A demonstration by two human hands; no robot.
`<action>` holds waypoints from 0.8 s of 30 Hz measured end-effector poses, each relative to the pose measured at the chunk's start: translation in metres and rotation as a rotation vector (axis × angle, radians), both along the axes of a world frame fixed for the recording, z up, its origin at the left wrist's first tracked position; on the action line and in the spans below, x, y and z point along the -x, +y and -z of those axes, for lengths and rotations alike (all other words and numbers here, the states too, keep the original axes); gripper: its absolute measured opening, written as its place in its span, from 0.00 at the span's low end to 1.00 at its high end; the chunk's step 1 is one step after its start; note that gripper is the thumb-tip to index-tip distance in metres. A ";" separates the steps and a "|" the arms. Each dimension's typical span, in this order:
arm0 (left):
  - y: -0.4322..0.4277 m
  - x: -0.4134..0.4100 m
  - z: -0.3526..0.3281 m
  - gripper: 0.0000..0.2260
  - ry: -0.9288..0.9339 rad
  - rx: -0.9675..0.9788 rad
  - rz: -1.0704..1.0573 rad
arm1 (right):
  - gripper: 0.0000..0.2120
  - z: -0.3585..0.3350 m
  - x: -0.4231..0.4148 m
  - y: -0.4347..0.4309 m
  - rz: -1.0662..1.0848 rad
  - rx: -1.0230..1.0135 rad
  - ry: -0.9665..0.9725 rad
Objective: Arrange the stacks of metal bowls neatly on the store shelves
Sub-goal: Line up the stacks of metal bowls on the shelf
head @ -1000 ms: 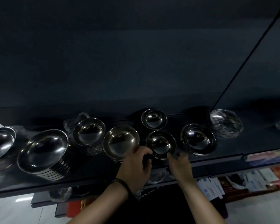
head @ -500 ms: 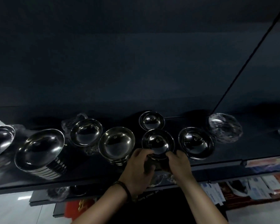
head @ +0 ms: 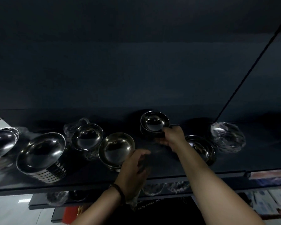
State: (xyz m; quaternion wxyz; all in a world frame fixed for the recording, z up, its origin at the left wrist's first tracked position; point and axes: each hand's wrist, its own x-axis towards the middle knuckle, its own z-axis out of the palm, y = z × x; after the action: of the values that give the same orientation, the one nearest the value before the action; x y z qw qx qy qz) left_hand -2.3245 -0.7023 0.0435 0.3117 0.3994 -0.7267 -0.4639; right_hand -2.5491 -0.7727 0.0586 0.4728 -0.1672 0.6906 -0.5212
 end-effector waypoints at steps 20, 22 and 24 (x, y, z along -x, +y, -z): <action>-0.005 -0.011 -0.002 0.14 -0.037 0.107 0.002 | 0.08 0.004 -0.010 -0.007 -0.072 -0.242 0.287; -0.007 -0.013 -0.004 0.14 -0.055 0.128 0.003 | 0.14 0.005 -0.013 -0.008 -0.077 -0.252 0.234; -0.008 -0.015 -0.005 0.13 -0.070 0.143 0.002 | 0.17 0.008 -0.013 -0.006 -0.058 -0.215 0.200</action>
State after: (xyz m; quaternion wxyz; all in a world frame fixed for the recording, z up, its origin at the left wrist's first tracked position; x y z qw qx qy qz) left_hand -2.3090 -0.7102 0.0489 0.3137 0.3913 -0.7688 -0.3968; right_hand -2.5358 -0.7789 0.0504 0.4318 -0.1865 0.7810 -0.4109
